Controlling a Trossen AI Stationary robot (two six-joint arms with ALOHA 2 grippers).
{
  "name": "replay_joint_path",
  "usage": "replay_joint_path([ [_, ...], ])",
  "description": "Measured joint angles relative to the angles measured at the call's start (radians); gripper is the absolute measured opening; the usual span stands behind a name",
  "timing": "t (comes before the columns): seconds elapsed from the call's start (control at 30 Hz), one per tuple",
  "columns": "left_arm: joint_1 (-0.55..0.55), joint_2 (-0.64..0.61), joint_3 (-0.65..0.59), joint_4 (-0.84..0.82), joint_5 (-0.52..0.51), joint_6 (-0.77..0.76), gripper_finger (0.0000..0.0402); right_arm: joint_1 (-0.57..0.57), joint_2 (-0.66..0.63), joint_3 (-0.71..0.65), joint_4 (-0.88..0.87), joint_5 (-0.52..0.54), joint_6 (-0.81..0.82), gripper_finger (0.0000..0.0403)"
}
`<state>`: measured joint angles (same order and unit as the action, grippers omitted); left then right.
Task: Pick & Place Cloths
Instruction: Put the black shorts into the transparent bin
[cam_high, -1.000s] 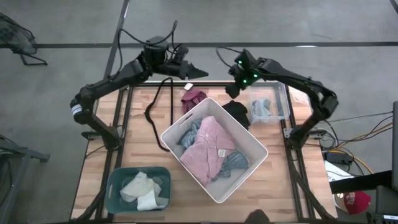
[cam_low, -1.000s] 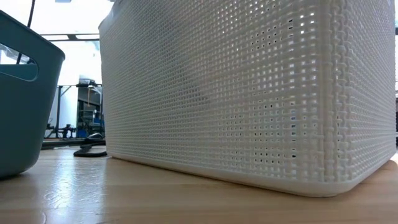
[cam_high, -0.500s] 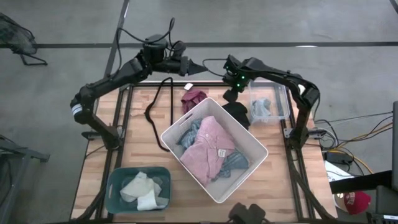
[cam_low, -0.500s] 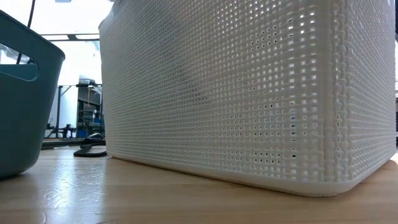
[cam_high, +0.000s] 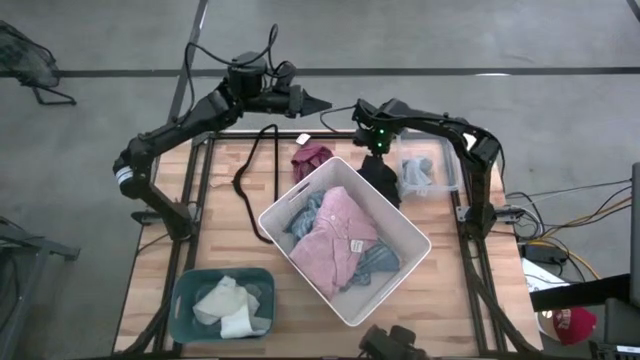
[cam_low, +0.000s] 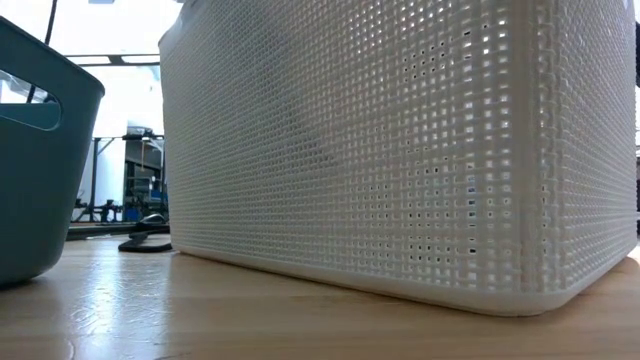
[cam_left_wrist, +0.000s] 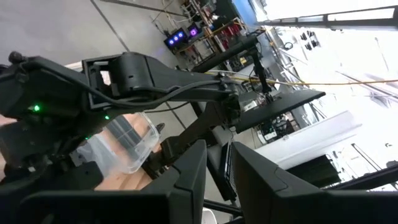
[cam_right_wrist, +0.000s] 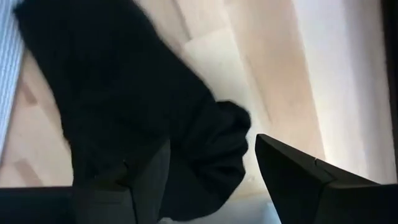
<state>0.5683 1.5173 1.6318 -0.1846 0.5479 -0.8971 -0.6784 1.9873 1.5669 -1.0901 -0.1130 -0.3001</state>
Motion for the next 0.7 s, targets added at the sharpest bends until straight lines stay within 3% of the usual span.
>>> replay_joint_path([
  [0.43, 0.009, 0.0, -0.001, -0.003, 0.0, 0.013, 0.0081, 0.002, -0.004, -0.051, -0.002, -0.041, -0.072, 0.0214],
  [0.7, 0.009, 0.0, -0.001, -0.003, 0.0, 0.012, 0.0081, 0.004, -0.004, -0.117, 0.082, -0.042, -0.06, 0.0233],
])
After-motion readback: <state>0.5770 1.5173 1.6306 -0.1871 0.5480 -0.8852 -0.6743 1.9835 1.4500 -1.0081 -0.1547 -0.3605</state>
